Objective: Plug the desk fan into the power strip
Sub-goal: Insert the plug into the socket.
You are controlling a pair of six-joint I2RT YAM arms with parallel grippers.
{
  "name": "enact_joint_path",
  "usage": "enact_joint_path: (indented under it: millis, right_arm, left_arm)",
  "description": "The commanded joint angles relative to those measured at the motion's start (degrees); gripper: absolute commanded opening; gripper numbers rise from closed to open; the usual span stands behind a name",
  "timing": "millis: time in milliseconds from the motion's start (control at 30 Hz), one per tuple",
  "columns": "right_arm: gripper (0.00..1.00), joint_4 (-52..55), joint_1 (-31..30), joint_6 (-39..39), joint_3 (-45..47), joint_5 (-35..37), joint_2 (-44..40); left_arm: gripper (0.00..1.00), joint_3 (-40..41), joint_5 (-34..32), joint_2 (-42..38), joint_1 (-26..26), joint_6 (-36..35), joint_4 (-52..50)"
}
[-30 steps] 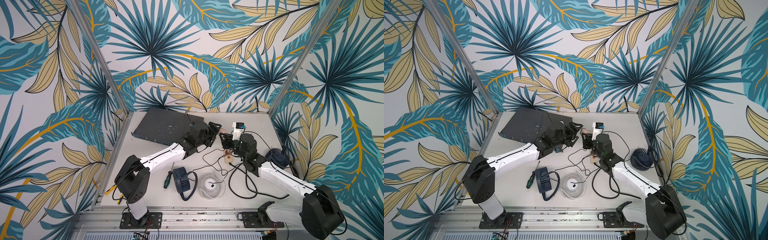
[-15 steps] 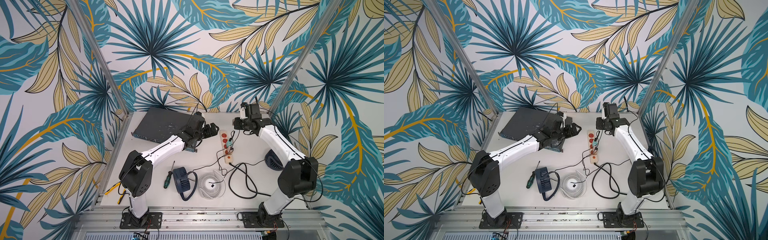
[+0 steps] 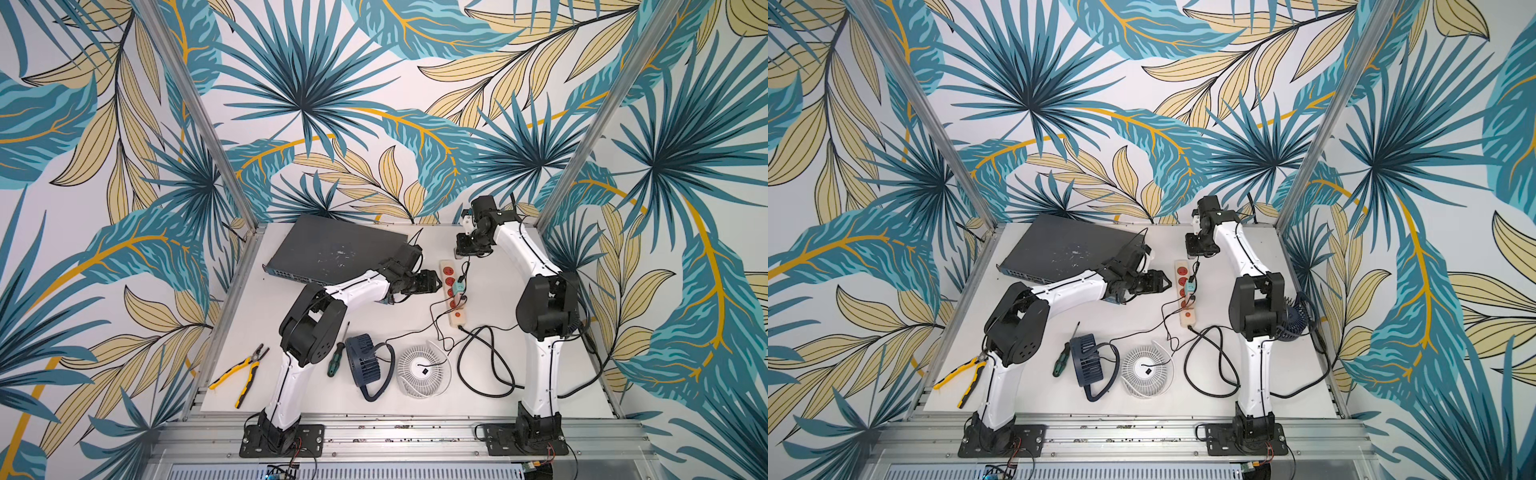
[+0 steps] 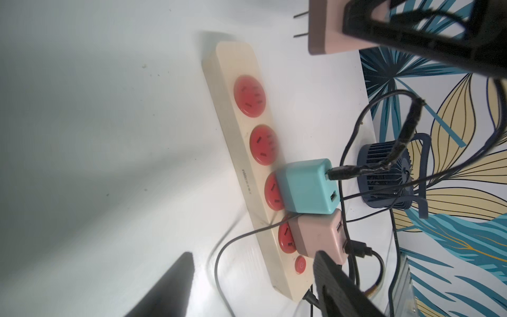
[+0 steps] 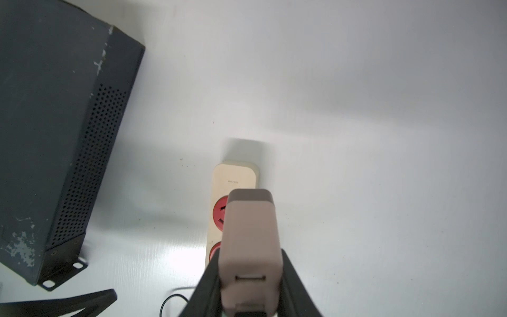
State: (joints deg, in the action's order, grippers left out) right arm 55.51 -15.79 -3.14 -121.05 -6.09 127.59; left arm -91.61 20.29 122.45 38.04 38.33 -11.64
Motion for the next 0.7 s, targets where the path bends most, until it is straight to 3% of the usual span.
enact_joint_path:
  millis: [0, 267, 667]
  right_arm:
    - [0.0, 5.1, 0.2, 0.9, -1.7, -2.2, 1.5]
    - [0.0, 6.5, 0.1, 0.9, -1.6, -4.1, 3.5]
    - [0.0, 7.1, 0.0, 0.9, -2.3, -4.7, 6.1]
  left_arm:
    - [0.69, -2.6, 3.1, 1.5, -0.1, -1.1, 0.6]
    - [0.63, -3.8, 4.4, 5.7, -0.1, 0.7, 2.8]
    - [0.62, -6.3, 6.5, 9.8, -0.1, 2.3, 4.3]
